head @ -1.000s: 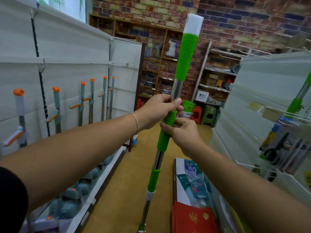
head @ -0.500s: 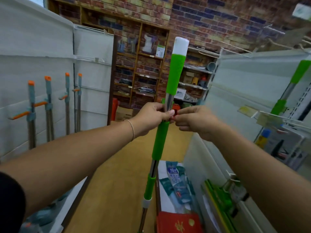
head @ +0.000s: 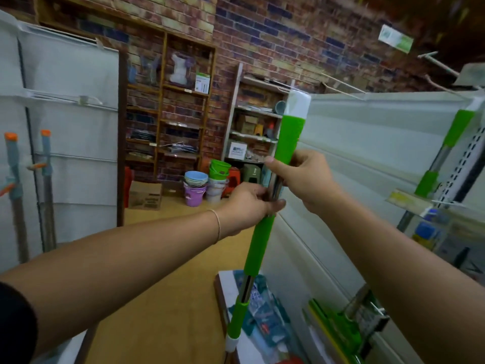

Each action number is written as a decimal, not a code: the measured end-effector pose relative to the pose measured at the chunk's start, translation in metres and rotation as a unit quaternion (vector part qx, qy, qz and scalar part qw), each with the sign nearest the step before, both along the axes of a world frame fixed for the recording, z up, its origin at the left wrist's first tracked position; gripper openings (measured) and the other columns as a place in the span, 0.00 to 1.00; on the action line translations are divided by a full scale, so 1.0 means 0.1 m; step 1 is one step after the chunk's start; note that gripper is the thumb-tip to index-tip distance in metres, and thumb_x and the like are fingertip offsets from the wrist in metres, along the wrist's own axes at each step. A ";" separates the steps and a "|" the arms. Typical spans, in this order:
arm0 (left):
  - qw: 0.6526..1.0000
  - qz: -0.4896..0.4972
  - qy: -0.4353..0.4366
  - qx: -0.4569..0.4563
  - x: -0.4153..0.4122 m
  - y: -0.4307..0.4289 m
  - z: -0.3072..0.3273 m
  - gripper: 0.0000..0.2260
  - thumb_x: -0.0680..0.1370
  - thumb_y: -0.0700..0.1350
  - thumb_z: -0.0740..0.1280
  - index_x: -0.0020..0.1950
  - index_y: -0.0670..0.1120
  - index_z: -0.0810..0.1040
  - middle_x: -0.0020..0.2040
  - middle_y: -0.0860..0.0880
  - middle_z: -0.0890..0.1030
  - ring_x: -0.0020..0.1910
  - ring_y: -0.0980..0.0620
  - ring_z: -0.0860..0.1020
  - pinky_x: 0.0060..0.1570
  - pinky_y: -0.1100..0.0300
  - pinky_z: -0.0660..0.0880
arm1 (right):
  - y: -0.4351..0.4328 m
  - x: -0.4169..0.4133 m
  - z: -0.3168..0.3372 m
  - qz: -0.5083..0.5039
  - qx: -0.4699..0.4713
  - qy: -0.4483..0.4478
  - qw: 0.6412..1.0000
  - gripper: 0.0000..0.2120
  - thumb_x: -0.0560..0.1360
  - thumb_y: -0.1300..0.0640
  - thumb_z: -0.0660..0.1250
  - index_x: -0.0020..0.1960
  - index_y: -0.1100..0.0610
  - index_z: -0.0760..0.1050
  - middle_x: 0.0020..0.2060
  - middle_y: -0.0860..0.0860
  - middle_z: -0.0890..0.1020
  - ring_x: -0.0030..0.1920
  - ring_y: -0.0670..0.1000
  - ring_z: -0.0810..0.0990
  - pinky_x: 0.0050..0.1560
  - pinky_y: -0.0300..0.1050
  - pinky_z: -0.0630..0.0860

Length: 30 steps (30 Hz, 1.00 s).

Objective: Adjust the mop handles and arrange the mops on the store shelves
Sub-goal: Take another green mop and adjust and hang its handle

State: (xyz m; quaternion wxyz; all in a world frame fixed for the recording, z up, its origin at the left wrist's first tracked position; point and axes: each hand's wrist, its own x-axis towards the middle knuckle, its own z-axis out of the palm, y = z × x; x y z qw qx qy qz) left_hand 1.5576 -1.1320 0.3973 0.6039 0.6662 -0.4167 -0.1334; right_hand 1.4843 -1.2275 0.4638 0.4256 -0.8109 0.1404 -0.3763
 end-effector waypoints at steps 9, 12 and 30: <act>0.998 -0.058 -0.022 0.021 0.66 -0.36 0.25 0.08 0.78 0.53 0.69 0.46 0.49 0.81 0.48 0.45 0.84 0.48 0.48 0.82 0.44 0.57 0.77 | -0.34 0.57 0.15 -0.066 0.030 -0.021 0.997 0.07 0.73 0.52 0.75 0.41 0.55 0.81 0.41 0.56 0.86 0.44 0.59 0.85 0.48 0.63 0.82; 0.994 -0.103 0.023 -0.019 0.85 -0.55 0.36 0.10 0.78 0.49 0.69 0.50 0.42 0.81 0.49 0.42 0.84 0.51 0.43 0.83 0.55 0.49 0.79 | -0.49 0.67 0.17 -0.071 0.036 -0.022 0.997 0.07 0.75 0.55 0.74 0.41 0.58 0.80 0.39 0.59 0.84 0.39 0.56 0.83 0.48 0.59 0.82; 0.954 -0.297 0.042 0.016 1.67 -2.34 0.29 0.12 0.82 0.42 0.63 0.61 0.35 0.74 0.49 0.39 0.80 0.48 0.45 0.82 0.47 0.59 0.81 | -2.14 1.28 0.11 -0.152 0.037 -0.002 0.988 0.08 0.76 0.55 0.72 0.44 0.60 0.80 0.38 0.57 0.83 0.43 0.58 0.84 0.51 0.61 0.82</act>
